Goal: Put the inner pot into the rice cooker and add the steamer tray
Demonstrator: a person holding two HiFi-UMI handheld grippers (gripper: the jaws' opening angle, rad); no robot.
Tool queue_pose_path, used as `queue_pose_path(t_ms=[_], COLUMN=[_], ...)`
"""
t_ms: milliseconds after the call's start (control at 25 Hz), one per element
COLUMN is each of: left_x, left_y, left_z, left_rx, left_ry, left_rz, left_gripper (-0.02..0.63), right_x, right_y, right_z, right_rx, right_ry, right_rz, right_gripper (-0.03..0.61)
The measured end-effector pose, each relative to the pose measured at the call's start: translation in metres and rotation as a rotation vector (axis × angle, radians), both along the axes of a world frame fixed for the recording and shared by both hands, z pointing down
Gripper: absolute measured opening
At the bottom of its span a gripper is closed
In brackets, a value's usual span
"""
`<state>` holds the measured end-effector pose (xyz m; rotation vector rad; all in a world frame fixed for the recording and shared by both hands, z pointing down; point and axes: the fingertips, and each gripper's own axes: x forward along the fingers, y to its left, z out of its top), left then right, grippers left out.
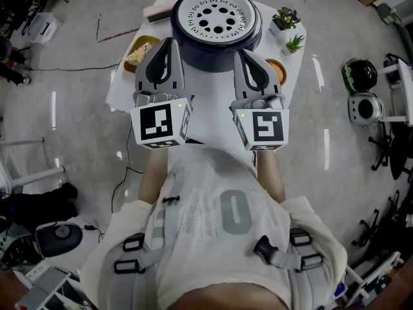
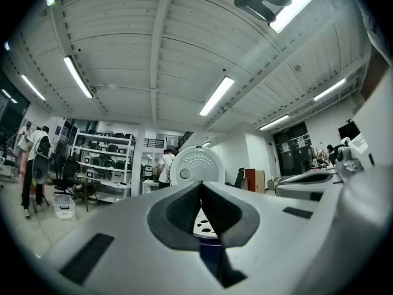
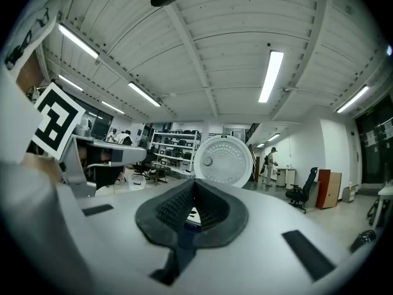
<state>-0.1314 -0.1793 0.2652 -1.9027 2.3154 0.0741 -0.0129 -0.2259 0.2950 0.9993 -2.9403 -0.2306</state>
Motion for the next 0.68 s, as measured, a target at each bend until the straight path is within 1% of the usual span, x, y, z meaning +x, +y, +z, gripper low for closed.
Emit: queue_pose_path(t_ms=[120,360,680], left_x=[0.003,0.002,0.0], left_y=[-0.003,-0.006,-0.012], left_z=[0.005,0.007,0.006], left_rx=[-0.011,-0.022,-0.019], left_ry=[0.007,0.011,0.021], left_rz=[0.011,0.013,0.018], left_gripper=[0.021,0.021,0.02], right_x=[0.003,0.005,0.001], right_y=[-0.004,-0.008,-0.01], right_z=[-0.002,0.0,-0.005], right_rx=[0.014,0.001,0.003], right_ry=[-0.008,-0.005,-0.011], right_rz=[0.003,0.012,0.004], right_gripper=[0.009,0.008,0.008])
